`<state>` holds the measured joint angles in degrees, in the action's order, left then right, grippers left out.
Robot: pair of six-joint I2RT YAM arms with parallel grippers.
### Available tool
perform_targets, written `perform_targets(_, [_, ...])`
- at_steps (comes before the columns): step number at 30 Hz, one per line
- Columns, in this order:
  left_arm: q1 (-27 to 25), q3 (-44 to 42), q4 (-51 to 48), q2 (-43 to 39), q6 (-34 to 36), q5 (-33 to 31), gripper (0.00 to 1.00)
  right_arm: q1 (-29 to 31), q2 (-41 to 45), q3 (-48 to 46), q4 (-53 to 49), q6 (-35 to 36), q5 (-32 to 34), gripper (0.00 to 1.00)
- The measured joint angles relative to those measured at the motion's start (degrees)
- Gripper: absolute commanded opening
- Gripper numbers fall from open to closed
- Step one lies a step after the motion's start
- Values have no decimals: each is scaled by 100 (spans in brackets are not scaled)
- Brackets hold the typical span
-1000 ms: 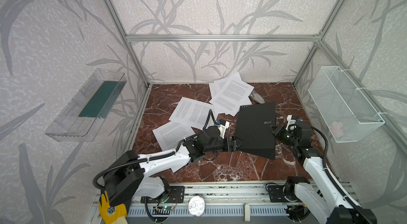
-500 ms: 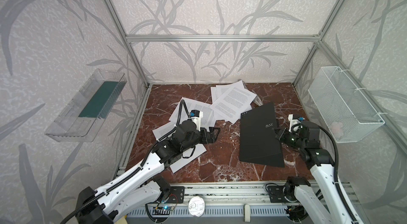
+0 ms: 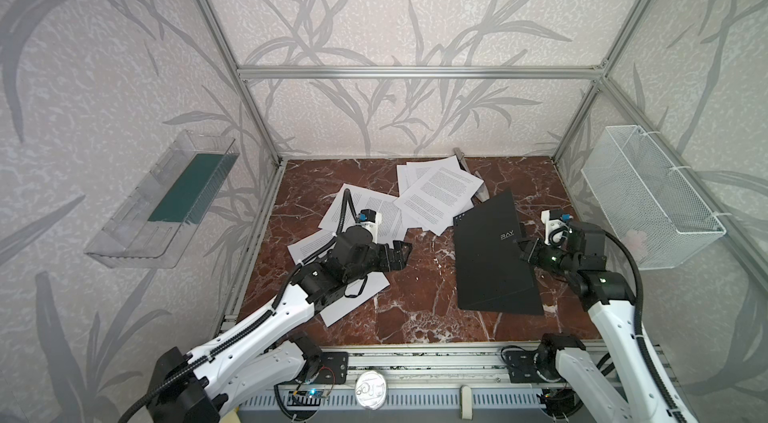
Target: Put the files into the folder
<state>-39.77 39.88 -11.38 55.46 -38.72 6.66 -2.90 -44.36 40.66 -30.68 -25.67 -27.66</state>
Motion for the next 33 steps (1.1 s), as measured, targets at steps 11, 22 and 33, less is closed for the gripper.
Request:
perform_targets(11, [153, 0, 46, 144, -7, 103, 100, 52, -243, 455, -396, 348, 17, 0])
perform_targets(22, [214, -52, 114, 160, -50, 190, 100, 101, -251, 459, -142, 254, -468, 43])
perform_targets(33, [256, -48, 48, 162, -146, 223, 100, 1580, -647, 614, 479, -44, -472, 60])
